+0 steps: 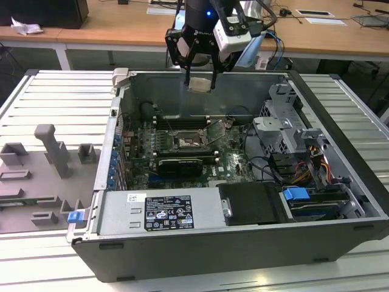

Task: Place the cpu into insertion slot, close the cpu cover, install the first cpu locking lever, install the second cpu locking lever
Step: 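Place the cpu into insertion slot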

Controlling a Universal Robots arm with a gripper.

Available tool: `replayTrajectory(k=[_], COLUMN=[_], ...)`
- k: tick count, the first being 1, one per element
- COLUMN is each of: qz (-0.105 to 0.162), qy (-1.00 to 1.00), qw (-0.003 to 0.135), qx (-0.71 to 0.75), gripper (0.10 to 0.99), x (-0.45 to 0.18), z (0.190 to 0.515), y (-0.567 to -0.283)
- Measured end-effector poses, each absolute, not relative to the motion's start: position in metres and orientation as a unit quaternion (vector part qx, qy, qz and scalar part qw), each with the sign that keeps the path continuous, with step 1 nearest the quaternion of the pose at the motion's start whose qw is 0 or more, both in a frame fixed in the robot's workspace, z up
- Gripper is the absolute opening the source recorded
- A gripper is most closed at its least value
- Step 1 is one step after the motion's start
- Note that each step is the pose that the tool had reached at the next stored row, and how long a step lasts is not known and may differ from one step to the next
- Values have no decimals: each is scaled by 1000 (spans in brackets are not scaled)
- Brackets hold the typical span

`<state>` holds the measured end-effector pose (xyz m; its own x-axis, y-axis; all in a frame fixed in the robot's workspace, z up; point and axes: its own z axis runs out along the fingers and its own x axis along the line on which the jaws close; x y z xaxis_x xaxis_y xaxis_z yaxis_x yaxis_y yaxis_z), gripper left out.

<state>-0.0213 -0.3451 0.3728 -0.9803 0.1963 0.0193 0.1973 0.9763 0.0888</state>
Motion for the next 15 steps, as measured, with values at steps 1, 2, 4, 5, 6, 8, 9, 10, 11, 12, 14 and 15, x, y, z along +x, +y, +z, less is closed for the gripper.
replayTrajectory(k=[1, 2, 4, 5, 6, 8, 9, 10, 11, 12, 14, 15], qz=[-45, -45, -45, -45, -45, -45, -45, -45, -45, -45, -45, -45], qy=[-994, -993, -992, -992, -992, -991, -990, -990, -990, -989, -989, -988], qw=[5, 5, 4, 4, 4, 4, 4, 4, 4, 3, 3, 3], qx=[-102, -107, -115, -117, -121, -129, -131, -133, -136, -138, -144, -146], gripper=[541, 541, 541, 541, 541, 541, 541, 541, 541, 541, 541, 541], x=[-21, -21, -21, -21, -21, -21, -21, -21, -21, -21, -21, -21], z=[373, 373, 372, 372, 372, 372, 372, 372, 372, 372, 372, 372], y=[-345, -345, -345, -345, -345, -345, -345, -345, -345, -345, -345, -345])
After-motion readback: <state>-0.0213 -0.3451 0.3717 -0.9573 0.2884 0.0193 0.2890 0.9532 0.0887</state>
